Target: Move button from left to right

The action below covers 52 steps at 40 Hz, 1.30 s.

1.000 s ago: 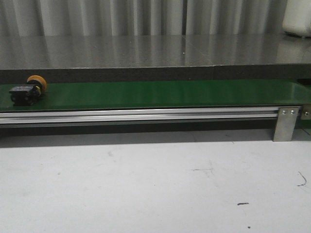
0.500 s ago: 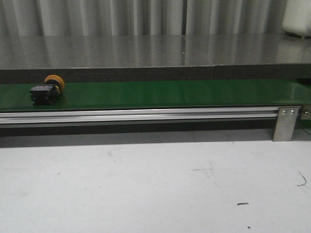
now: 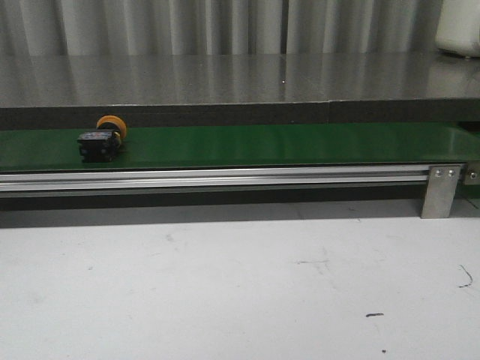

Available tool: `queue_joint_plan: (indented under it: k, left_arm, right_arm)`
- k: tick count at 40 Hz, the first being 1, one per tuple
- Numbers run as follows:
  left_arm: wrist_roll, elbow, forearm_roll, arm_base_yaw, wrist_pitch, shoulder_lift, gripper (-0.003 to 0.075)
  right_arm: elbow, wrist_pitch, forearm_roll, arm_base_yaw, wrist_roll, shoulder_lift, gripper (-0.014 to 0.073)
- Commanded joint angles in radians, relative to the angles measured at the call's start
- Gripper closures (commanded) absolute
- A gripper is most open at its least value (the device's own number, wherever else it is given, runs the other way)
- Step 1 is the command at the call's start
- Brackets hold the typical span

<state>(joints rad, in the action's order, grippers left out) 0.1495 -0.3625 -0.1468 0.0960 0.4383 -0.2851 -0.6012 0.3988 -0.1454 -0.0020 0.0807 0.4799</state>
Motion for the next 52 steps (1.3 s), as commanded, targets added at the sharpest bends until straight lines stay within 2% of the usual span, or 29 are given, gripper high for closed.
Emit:
queue_joint_plan:
  k: [1,33,52]
  left_arm:
    - [-0.009,-0.028,-0.014,-0.005,-0.077,-0.007,0.0741]
    - [-0.009,-0.028,-0.014,-0.005,-0.077,-0.007,0.0741]
    - [-0.009,-0.028,-0.014,-0.005,-0.077,-0.007,0.0741]
  right_arm:
    - [-0.035,-0.073,0.004,-0.003,0.008,0.011,-0.0069]
    - [-0.035,-0.073,0.004,-0.003,0.008,0.011,-0.0069]
    - [-0.035,-0.119,0.004,-0.003,0.008,0.011,-0.0069]
